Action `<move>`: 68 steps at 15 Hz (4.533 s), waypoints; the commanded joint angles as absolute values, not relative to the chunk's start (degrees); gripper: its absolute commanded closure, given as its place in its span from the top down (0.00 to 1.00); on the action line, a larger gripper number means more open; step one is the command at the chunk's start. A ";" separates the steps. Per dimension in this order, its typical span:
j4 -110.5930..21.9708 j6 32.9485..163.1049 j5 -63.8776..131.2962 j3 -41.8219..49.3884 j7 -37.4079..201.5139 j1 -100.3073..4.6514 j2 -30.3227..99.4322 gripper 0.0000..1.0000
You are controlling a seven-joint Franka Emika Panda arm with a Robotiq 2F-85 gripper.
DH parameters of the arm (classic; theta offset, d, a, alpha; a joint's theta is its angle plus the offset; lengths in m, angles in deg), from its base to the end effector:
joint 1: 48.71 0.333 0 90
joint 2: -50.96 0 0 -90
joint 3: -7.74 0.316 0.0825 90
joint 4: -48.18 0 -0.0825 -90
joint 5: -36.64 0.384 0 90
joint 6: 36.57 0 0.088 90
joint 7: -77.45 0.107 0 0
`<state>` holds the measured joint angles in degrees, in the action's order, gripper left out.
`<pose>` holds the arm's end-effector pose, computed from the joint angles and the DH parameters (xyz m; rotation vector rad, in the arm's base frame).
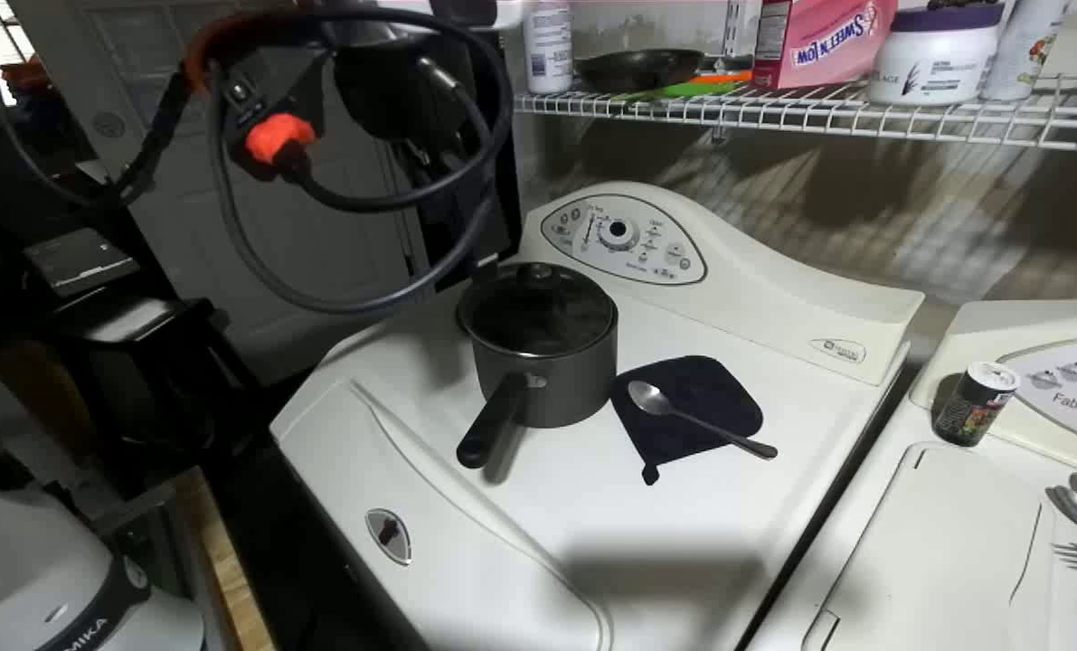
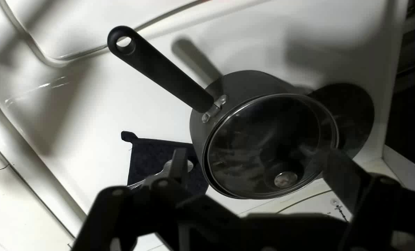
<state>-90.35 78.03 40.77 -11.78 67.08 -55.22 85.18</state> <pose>0.3508 -0.1824 0.5230 -2.8976 0.3750 -0.3189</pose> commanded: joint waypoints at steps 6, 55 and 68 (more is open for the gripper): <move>-88.75 77.55 43.93 -10.21 68.00 -56.31 85.27 1.00; -26.90 57.17 49.38 -7.34 106.31 -71.94 11.34 1.00; -24.41 64.85 61.00 -6.41 108.92 -73.50 7.12 0.95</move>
<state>-27.38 63.01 58.94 -7.13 107.66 -72.57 9.40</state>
